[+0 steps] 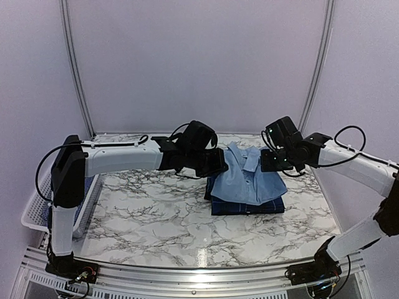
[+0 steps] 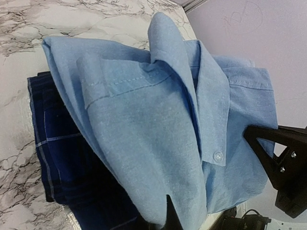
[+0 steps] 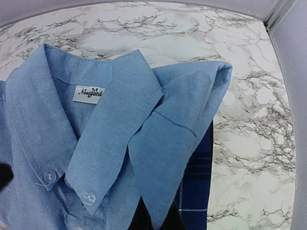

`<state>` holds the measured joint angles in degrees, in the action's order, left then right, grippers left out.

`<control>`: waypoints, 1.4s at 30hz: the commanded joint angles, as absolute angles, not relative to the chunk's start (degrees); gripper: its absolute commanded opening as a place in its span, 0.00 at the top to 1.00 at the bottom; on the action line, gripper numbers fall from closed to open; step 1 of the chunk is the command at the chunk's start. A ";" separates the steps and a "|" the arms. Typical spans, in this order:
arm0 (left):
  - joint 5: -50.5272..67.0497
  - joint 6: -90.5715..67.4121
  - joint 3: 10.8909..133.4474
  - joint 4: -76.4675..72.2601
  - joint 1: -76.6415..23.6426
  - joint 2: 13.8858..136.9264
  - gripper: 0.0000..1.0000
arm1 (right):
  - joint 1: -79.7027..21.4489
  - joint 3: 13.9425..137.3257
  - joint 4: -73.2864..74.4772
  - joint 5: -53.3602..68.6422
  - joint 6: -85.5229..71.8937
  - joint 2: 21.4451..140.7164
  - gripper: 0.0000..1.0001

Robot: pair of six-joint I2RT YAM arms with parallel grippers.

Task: Fold and stack the long sleeve shirts
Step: Place the square-folded shirt on the square-folded shirt.

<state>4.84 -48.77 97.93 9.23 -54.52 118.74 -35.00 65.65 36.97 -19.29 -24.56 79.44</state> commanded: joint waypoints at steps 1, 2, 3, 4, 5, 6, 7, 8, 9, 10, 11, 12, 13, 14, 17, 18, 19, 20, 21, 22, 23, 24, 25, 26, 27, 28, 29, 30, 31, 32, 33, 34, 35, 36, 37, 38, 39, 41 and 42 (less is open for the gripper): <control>4.43 -50.18 102.63 6.97 -55.12 121.73 1.00 | -32.07 63.88 34.21 -19.76 -23.56 76.05 1.00; 4.28 -50.33 103.14 6.94 -55.32 122.22 1.00 | -31.47 63.43 34.16 -19.40 -23.34 75.79 1.00; 4.04 -50.50 103.40 6.90 -55.43 122.61 1.00 | -31.06 63.03 33.90 -19.14 -23.03 75.62 1.00; 3.66 -50.60 103.56 6.95 -55.46 122.75 1.00 | -30.65 62.68 33.77 -19.00 -22.81 75.59 1.00; 3.27 -50.70 103.54 6.88 -55.54 122.85 1.00 | -30.35 62.46 33.62 -18.92 -22.65 75.65 1.00; 2.98 -50.80 103.52 6.92 -55.55 122.87 1.00 | -30.22 62.22 33.49 -19.02 -22.42 75.74 1.00; 2.79 -50.92 103.41 6.94 -55.55 122.88 1.00 | -29.97 61.87 33.34 -19.05 -22.22 75.88 1.00; 2.50 -51.01 103.30 6.94 -55.55 122.92 1.00 | -29.71 61.58 33.13 -19.03 -21.95 76.07 1.00; 2.28 -51.17 103.15 6.99 -55.55 122.95 1.00 | -29.37 61.42 32.87 -18.95 -21.72 76.30 1.00; 2.02 -51.48 102.85 7.03 -55.55 122.96 1.00 | -28.94 61.21 32.61 -18.90 -21.49 76.56 1.00; 1.89 -51.77 102.54 7.01 -55.55 122.96 1.00 | -28.49 60.95 32.32 -18.90 -21.26 76.89 1.00; 1.97 -51.91 102.34 7.05 -55.62 123.18 1.00 | -28.01 60.73 32.02 -18.85 -21.07 77.21 1.00; 2.00 -52.20 102.01 7.03 -55.70 123.36 1.00 | -27.32 60.36 31.74 -18.70 -20.81 77.47 1.00; 1.98 -52.49 101.62 7.08 -55.84 123.62 1.00 | -26.69 59.93 31.31 -18.38 -20.64 77.80 1.00; 1.63 -53.65 99.87 7.12 -55.99 124.35 1.00 | -24.78 58.15 29.90 -17.10 -20.15 78.63 1.00; 1.15 -53.59 99.14 7.19 -55.99 124.56 1.00 | -24.37 57.65 29.67 -16.79 -20.13 78.99 1.00; 0.56 -53.31 98.84 7.29 -55.99 124.80 0.99 | -24.13 57.19 29.46 -16.65 -20.13 79.34 0.99; 0.40 -53.19 98.75 7.68 -55.87 125.20 0.97 | -24.01 56.73 29.30 -16.45 -20.08 79.63 0.96; 0.59 -53.13 98.71 7.85 -55.72 125.55 0.94 | -24.00 56.27 29.35 -16.43 -20.12 79.85 0.91; 0.92 -53.22 98.70 8.09 -55.60 125.79 0.87 | -23.99 55.99 29.33 -16.50 -20.17 79.95 0.84; 0.87 -53.18 98.66 8.37 -55.55 125.93 0.81 | -23.99 55.88 29.35 -16.82 -20.21 79.93 0.76; 0.63 -53.17 98.51 8.51 -55.62 125.76 0.78 | -23.93 55.91 29.79 -17.35 -20.30 79.83 0.69; 0.40 -53.08 98.09 8.63 -55.63 125.39 0.74 | -23.91 55.94 30.10 -17.77 -20.30 79.47 0.62; -0.85 -52.94 97.67 8.76 -55.61 124.55 0.68 | -23.93 56.19 30.32 -18.24 -20.30 79.19 0.56; -2.24 -52.77 97.06 8.91 -55.56 123.77 0.63 | -23.83 56.62 30.76 -18.63 -20.30 78.85 0.51; -3.44 -52.62 96.25 9.08 -55.55 122.75 0.59 | -23.80 57.27 31.37 -18.99 -20.25 78.58 0.48; -4.86 -52.41 95.45 9.28 -55.42 121.76 0.58 | -23.82 58.06 31.94 -19.13 -20.30 78.29 0.47; -6.14 -52.31 94.58 9.50 -55.19 120.83 0.58 | -23.80 58.88 32.44 -19.00 -20.29 78.09 0.47; -7.11 -52.30 93.45 9.65 -54.93 120.05 0.57 | -23.86 59.68 32.77 -18.64 -20.22 77.90 0.47; -7.57 -52.23 92.83 9.71 -54.60 119.42 0.57 | -23.99 60.33 32.89 -17.89 -20.14 77.73 0.47; -7.59 -52.07 92.29 9.67 -54.25 119.10 0.58 | -24.26 61.02 33.20 -17.66 -20.17 77.70 0.47; -7.28 -52.04 91.90 9.67 -53.89 118.90 0.60 | -24.69 61.92 33.67 -18.01 -20.34 77.70 0.47; -6.94 -51.66 91.82 9.71 -53.77 118.84 0.62 | -25.22 62.56 34.30 -18.93 -20.52 77.74 0.46; -6.78 -51.18 91.86 9.69 -53.71 118.79 0.64 | -25.83 63.03 34.82 -19.76 -20.66 77.78 0.46; -6.76 -50.94 91.80 9.67 -53.75 118.61 0.66 | -26.22 63.24 34.98 -20.16 -20.70 77.72 0.45; -6.57 -50.77 91.81 9.67 -53.77 118.50 0.67 | -26.45 63.28 34.87 -19.90 -20.74 77.75 0.45; -6.25 -50.50 92.01 9.67 -53.74 118.52 0.68 | -26.85 63.16 34.68 -19.36 -20.77 77.85 0.45; -5.93 -50.11 92.19 9.67 -53.72 118.57 0.71 | -27.58 62.82 33.51 -17.87 -21.20 78.42 0.44; -5.93 -50.00 92.20 9.67 -53.71 118.57 0.72 | -28.19 62.76 32.98 -16.98 -21.51 78.98 0.44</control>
<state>-5.26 -51.57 92.27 8.86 -53.95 121.14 -26.30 61.30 33.41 -18.52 -20.53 78.74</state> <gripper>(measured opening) 0.298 0.554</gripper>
